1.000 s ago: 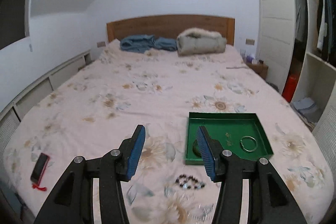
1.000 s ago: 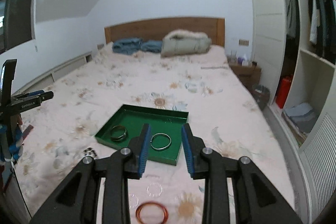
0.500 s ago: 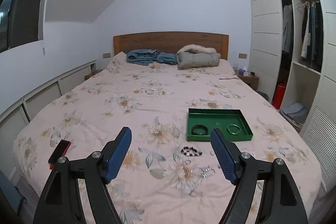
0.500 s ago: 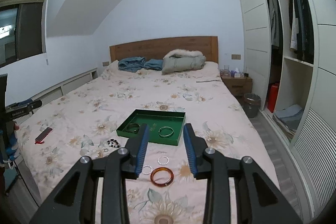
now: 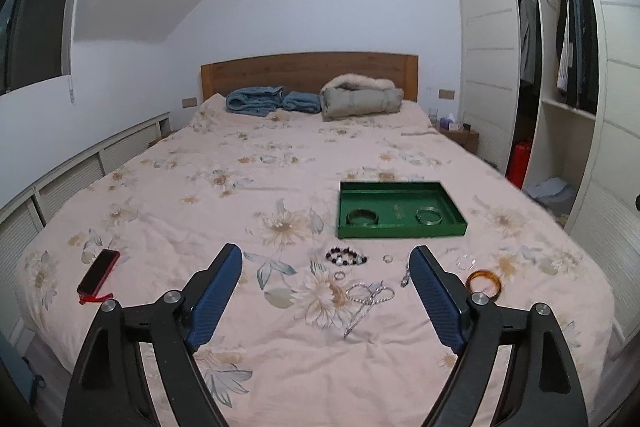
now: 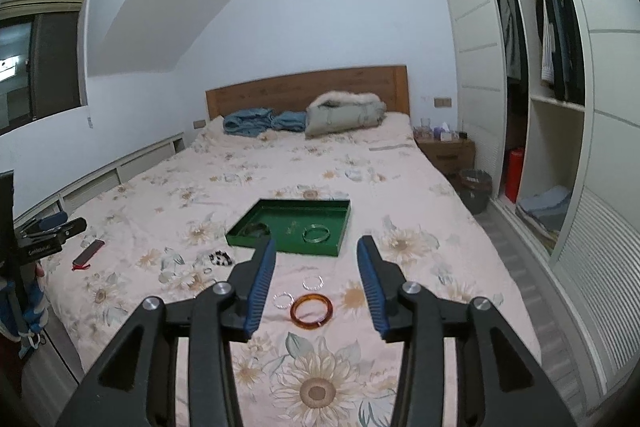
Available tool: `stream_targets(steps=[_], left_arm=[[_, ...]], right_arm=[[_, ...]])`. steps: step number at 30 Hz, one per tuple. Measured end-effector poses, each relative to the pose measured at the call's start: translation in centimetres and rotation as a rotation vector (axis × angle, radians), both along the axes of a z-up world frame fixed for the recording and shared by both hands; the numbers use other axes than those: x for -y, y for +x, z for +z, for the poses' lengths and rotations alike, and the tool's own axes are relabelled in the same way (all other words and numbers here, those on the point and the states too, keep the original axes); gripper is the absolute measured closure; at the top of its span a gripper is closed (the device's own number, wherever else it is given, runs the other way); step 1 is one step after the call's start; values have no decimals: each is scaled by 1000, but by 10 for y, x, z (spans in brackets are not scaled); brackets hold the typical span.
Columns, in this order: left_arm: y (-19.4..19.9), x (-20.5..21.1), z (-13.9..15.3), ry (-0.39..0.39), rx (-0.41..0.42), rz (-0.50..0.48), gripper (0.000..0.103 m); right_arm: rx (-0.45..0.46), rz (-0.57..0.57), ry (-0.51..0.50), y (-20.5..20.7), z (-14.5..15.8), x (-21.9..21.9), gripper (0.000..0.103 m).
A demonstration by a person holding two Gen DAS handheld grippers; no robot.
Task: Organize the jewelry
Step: 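Withdraw both tools from the tray back toward the remaining jewelry, then grasp the rhinestone necklace with the left tool while the right tool grasps the amber bangle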
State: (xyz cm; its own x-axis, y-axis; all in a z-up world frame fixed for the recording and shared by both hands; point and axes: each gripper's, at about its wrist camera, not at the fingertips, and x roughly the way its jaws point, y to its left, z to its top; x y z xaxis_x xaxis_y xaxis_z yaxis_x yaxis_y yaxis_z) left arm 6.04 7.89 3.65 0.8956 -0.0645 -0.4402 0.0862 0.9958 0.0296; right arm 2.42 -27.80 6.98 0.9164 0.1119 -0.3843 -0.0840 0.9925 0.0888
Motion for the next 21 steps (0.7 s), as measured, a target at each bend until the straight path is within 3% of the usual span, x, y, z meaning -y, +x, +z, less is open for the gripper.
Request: stream_targets(steps=[11,21], left_arm=[[56,9,-94,-23,-169,-40,18],[109,41,-152,5,-303,-131,18]], right_arm=[[-179,-33,86,68,-86,25,62],[-336,1,80,129,-151,15,62]])
